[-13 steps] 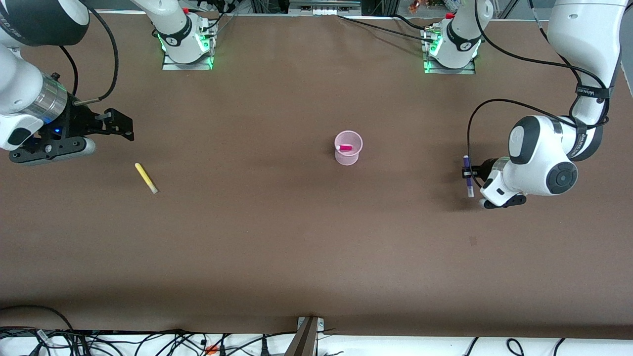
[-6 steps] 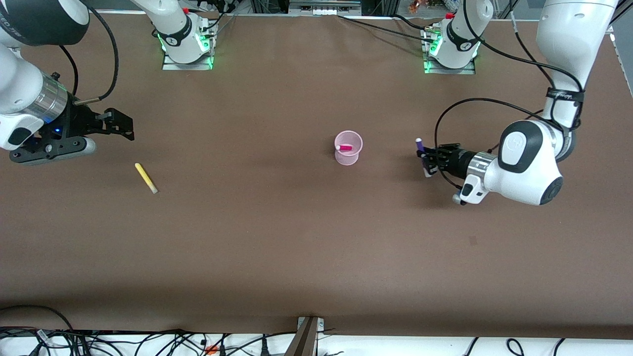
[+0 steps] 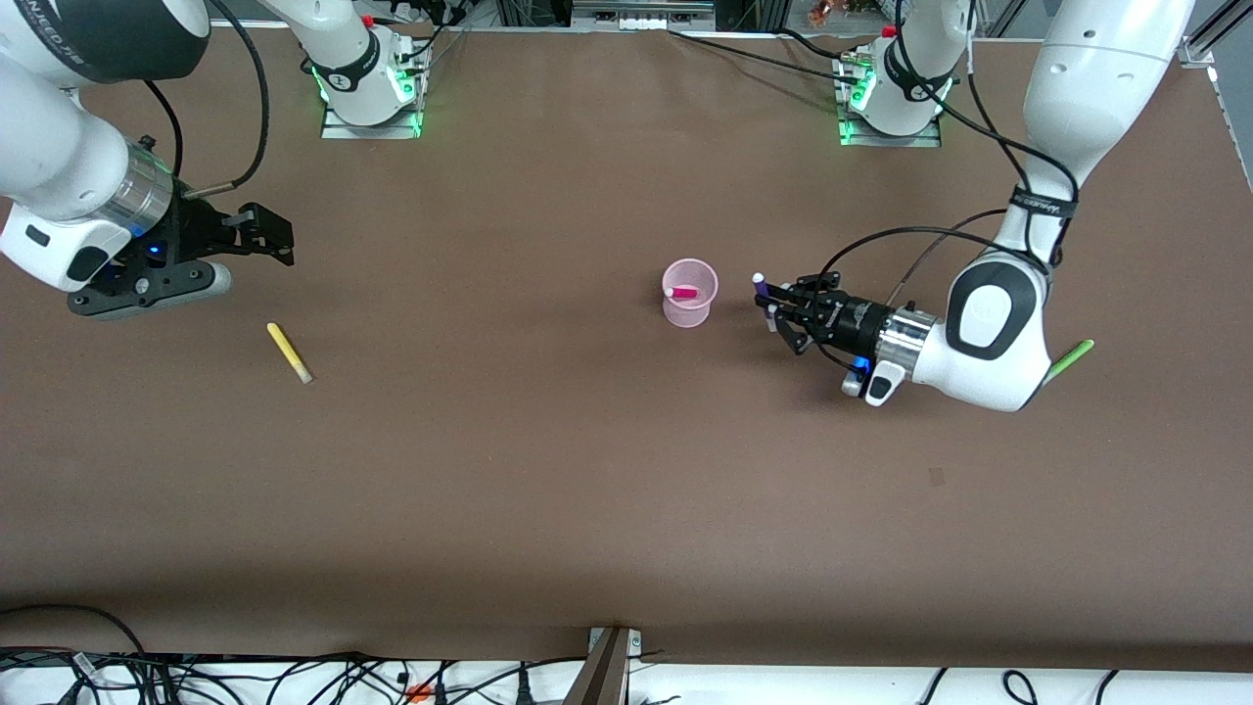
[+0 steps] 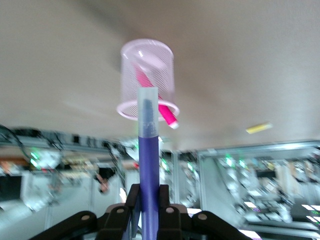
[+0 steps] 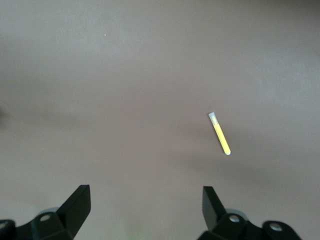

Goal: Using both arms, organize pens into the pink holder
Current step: 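Lift the blue marker with the left gripper and carry it to the cup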

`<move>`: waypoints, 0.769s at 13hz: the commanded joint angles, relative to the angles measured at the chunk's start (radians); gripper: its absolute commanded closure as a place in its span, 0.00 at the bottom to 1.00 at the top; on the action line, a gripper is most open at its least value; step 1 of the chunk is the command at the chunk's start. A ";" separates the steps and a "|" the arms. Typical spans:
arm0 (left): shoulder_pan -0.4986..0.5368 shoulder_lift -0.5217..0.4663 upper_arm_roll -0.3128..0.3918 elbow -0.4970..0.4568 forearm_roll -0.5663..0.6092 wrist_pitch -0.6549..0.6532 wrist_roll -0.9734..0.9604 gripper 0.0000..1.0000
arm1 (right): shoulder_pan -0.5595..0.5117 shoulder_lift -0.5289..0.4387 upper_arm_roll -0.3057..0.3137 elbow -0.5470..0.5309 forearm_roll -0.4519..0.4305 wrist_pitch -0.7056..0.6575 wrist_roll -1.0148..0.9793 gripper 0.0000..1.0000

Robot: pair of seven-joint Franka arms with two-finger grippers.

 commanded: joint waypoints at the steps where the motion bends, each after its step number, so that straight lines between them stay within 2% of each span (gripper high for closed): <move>1: -0.004 0.054 0.005 -0.023 -0.164 -0.021 0.005 1.00 | 0.000 -0.010 0.004 0.039 0.007 -0.007 0.028 0.00; 2: -0.013 0.057 -0.004 -0.047 -0.216 -0.016 0.014 1.00 | 0.006 -0.007 0.013 0.044 0.010 -0.003 0.057 0.00; 5: -0.017 0.029 -0.027 -0.110 -0.238 -0.015 0.014 1.00 | 0.042 0.004 0.032 0.044 -0.003 -0.012 0.155 0.00; 7: -0.017 -0.020 -0.047 -0.177 -0.284 0.002 0.016 1.00 | 0.031 0.005 0.018 0.040 -0.001 -0.018 0.131 0.00; 10: -0.017 -0.060 -0.113 -0.234 -0.296 0.091 0.019 1.00 | 0.031 0.017 -0.048 0.035 -0.001 -0.025 0.129 0.00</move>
